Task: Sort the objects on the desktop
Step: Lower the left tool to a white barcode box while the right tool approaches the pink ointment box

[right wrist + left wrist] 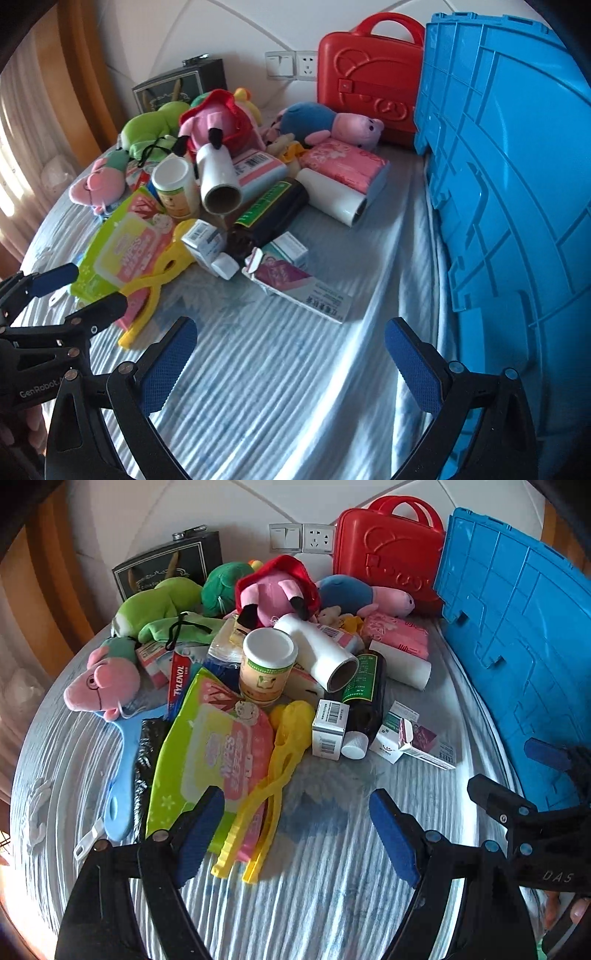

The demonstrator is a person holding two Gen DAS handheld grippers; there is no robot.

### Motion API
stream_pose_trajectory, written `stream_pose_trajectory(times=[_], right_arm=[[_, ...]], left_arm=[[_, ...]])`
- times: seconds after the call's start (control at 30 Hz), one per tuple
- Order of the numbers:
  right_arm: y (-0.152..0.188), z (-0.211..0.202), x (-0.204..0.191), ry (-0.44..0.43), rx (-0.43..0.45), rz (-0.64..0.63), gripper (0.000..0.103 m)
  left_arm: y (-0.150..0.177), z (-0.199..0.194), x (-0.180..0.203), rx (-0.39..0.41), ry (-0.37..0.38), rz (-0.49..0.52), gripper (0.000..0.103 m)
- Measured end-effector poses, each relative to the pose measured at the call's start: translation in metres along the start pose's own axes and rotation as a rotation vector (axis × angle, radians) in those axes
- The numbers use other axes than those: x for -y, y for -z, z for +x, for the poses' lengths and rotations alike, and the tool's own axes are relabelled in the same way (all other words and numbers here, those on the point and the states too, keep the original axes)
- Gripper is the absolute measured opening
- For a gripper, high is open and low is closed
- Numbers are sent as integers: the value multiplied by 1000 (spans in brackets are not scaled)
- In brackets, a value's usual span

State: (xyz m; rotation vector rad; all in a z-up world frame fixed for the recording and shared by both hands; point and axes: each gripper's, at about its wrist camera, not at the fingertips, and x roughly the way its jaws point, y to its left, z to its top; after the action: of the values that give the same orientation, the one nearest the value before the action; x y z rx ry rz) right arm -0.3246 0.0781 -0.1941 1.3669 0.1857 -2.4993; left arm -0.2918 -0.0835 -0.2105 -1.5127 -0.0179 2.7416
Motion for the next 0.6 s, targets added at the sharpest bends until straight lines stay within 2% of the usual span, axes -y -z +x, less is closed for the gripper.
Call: stream_pose_trajectory(times=[0.33,0.4,0.6], right_arm=[[-10,57,13,72,-108,-2,103],[-12,66,14,72,-126,-4,103],[-19,93,16,61,-151,-30,103]], left_arm=[[-32,79,12,-70,124,64,80],[-36,93,16,-80,131,81,79],[-48,105,26,-19,96,155,71]])
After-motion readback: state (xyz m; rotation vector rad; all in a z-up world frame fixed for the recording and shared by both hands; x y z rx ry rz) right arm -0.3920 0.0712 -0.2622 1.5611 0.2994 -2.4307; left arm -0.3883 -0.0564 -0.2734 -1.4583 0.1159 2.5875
